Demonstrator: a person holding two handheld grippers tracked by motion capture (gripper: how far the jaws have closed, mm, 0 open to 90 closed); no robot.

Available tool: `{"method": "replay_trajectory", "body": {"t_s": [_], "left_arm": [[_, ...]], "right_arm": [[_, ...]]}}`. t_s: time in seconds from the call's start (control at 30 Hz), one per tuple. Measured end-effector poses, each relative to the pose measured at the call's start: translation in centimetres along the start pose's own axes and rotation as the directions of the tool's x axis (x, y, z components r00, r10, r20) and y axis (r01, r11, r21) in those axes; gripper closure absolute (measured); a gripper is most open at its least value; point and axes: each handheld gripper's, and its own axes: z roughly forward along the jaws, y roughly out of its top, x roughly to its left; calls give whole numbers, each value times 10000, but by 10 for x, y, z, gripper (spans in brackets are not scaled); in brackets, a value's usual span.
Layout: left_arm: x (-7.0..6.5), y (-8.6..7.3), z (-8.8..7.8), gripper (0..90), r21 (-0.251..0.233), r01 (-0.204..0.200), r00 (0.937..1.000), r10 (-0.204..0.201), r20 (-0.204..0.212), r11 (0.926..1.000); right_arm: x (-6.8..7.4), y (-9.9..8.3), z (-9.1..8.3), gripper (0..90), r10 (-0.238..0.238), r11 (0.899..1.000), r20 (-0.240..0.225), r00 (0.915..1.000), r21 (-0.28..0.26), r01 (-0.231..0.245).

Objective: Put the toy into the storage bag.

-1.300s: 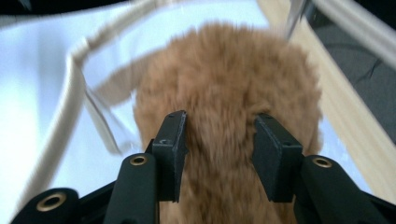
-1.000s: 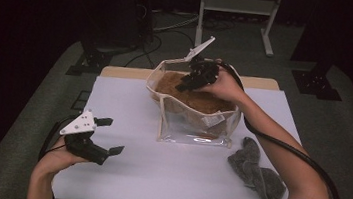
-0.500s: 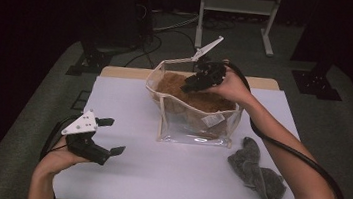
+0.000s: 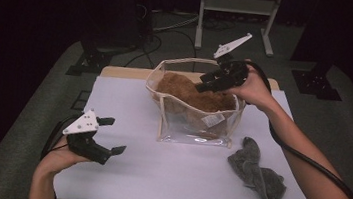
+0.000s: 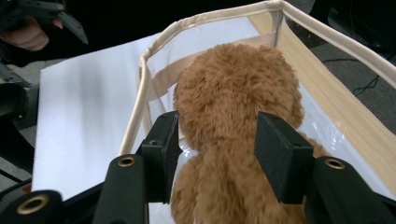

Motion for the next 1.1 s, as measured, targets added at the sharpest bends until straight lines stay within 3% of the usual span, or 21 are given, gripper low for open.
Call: {"method": "replay_trajectory", "body": {"t_s": [0.4, 1.1], "left_arm": [[-2, 0, 2, 36, 76, -64, 10000, 63, 52, 10000], [-3, -1, 6, 36, -56, -2, 10000, 2, 82, 10000]], "right_arm": [[9, -31, -50, 463, 501, 9978, 345, 9981, -442, -486], [22, -88, -106, 432, 1218, 9899, 833, 9891, -828, -1149]]}}
